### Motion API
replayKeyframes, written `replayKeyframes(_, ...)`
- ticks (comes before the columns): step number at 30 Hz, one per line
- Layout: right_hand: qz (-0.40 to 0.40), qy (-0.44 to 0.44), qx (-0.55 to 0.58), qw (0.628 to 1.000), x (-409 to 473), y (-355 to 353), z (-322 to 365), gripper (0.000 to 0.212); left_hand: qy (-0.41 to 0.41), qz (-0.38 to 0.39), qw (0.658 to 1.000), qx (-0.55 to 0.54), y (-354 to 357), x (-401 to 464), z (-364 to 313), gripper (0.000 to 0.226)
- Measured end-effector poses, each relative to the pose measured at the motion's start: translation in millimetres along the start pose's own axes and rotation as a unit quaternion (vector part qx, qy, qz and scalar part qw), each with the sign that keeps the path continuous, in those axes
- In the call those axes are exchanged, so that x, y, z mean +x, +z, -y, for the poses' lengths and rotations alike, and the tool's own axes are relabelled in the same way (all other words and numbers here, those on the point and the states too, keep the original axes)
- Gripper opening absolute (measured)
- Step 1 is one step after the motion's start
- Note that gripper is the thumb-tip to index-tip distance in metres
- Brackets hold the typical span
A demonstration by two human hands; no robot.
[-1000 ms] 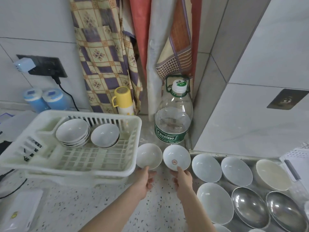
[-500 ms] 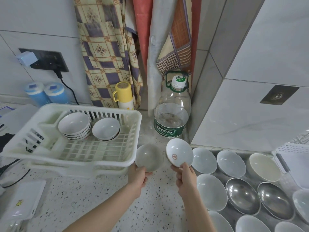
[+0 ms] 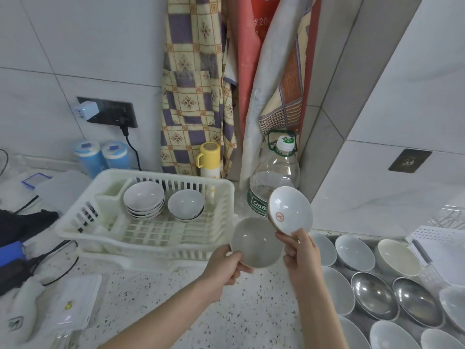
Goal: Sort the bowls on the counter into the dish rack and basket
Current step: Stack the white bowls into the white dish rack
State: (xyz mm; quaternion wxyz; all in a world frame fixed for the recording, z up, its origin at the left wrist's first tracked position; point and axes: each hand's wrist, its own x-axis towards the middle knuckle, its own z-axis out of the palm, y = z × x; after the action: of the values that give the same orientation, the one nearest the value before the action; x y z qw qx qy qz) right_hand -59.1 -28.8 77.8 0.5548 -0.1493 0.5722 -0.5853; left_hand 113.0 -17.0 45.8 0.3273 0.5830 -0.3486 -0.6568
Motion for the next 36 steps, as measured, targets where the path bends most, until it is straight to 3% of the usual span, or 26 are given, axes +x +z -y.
replayKeyframes(9,0.027,-0.016,-0.021,0.999,-24.1,68.8,-4.8,0.01,0.038,-0.055,0.996,-0.061,-93.3,-5.5,-31.0,0.022)
replayKeyframes(20,0.015,-0.004,-0.076,0.997,-14.2,150.8,-61.9,0.02,0.029,-0.16,0.976,-0.145,-202.0,15.3,-29.2,0.018)
replayKeyframes(25,-0.017,-0.093,-0.164,0.982,-9.1,178.8,-94.0,0.02,0.048,-0.161,0.974,-0.15,-231.1,29.5,-33.6,0.019)
replayKeyframes(36,-0.034,-0.155,-0.25,0.955,16.5,213.3,-121.2,0.02,0.107,-0.116,0.983,-0.091,-269.7,68.1,-54.1,0.022)
